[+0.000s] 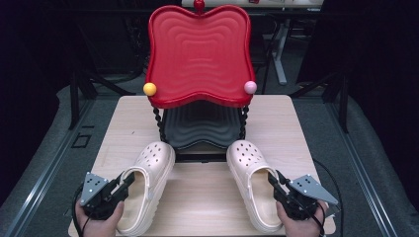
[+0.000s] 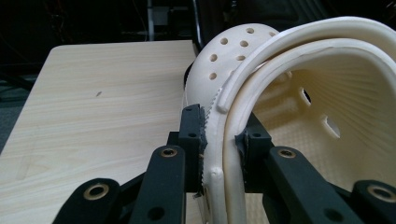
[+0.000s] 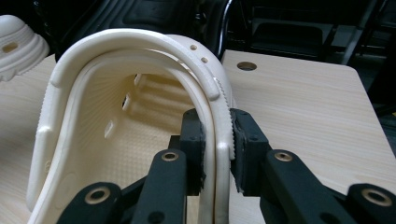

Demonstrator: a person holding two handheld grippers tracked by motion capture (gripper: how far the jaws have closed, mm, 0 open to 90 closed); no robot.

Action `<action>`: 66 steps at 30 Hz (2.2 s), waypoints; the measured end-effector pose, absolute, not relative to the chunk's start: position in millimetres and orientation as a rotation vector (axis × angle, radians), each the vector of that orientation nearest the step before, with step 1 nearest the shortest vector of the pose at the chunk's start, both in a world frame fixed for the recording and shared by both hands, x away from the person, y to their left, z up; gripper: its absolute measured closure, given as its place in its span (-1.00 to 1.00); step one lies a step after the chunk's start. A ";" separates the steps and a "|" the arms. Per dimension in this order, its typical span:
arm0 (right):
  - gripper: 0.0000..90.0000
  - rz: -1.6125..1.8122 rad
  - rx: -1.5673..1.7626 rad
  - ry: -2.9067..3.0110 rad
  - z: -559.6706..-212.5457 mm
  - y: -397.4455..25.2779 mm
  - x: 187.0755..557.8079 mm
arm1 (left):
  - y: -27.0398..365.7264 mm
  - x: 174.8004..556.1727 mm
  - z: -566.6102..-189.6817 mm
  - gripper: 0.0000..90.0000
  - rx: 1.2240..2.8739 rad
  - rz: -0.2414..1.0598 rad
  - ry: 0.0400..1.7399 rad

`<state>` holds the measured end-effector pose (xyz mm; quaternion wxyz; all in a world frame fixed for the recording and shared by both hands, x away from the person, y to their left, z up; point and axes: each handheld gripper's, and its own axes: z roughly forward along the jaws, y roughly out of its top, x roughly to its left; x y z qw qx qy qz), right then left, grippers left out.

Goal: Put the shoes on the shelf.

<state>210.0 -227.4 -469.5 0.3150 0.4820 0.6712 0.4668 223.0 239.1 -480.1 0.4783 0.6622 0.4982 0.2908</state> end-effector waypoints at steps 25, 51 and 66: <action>0.68 1.302 1.222 1.720 -468.0 -193.6 235.9 | 197.1 249.9 -474.2 0.68 1.571 0.704 1.158; 0.69 1.320 1.223 1.652 -472.9 -164.4 269.9 | 170.4 290.4 -479.5 0.67 1.523 0.699 1.177; 0.68 1.365 1.231 1.624 -476.0 -150.9 285.7 | 155.5 304.0 -478.8 0.67 1.532 0.748 1.168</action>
